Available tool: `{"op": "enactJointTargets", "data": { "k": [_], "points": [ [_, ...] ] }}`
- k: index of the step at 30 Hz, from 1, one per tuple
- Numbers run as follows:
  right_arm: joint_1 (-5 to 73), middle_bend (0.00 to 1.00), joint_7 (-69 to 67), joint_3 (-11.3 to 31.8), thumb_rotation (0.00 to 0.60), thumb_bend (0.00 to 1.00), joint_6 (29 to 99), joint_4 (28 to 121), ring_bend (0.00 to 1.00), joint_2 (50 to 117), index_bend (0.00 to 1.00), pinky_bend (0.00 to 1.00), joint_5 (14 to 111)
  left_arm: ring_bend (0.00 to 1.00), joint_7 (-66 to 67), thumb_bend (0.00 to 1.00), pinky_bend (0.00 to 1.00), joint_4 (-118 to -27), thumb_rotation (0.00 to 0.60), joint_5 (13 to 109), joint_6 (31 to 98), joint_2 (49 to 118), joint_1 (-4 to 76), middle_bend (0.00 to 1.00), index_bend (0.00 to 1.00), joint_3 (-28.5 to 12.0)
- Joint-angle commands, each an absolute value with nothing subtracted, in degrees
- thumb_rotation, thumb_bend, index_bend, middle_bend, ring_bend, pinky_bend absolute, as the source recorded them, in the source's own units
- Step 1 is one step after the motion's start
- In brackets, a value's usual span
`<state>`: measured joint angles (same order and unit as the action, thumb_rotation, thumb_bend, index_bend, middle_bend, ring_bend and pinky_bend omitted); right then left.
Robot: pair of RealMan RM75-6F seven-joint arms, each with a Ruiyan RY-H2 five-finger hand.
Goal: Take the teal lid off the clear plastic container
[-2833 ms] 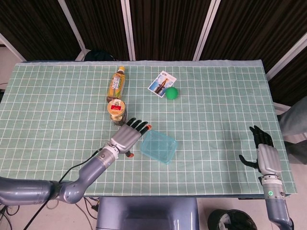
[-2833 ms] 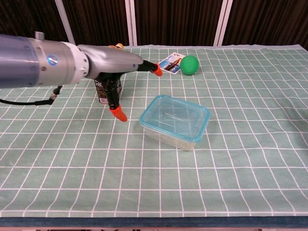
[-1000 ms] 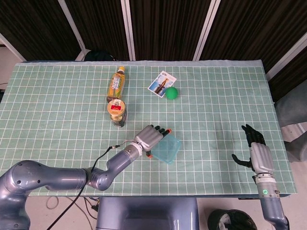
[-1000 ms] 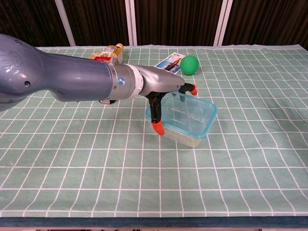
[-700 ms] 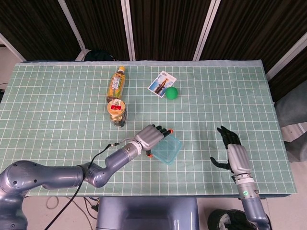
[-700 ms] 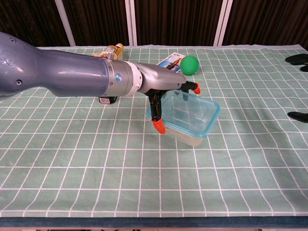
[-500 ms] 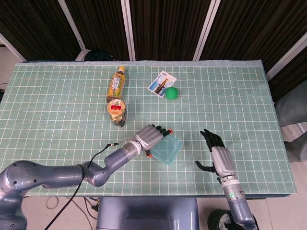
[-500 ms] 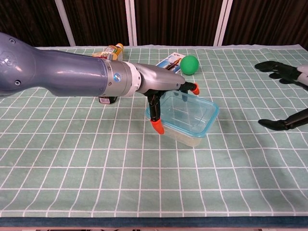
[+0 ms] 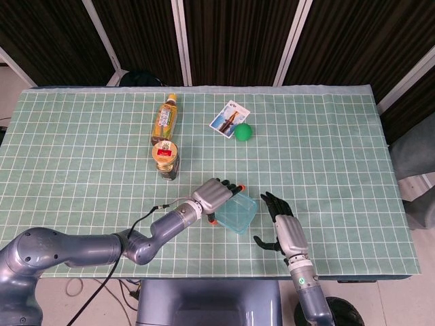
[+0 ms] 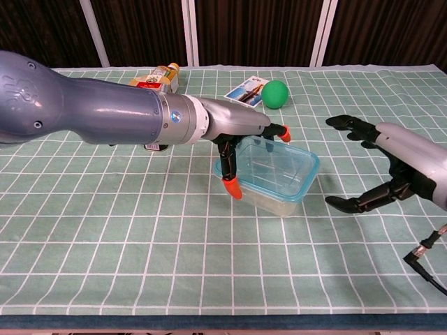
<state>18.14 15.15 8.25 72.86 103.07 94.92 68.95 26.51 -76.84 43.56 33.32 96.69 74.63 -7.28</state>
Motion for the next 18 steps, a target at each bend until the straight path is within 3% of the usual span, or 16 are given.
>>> {"op": "enactJointTargets", "data": {
  "k": [1,18],
  "points": [
    [18.0,0.00,15.3,8.2,0.600,0.33,73.0,103.1,0.00,95.2,0.00,0.00,68.3,0.20,26.0,0.08,0.38,-76.8,0.600,43.0,33.6,96.8,74.8,0.21,0.03,-7.4],
    [18.2,0.00,16.7,9.2,0.600,0.33,73.6,103.0,0.00,98.1,0.00,0.00,64.5,0.20,25.8,0.08,0.38,-76.8,0.600,41.1,34.0,97.9,76.5,0.21,0.03,-6.3]
  ]
}}
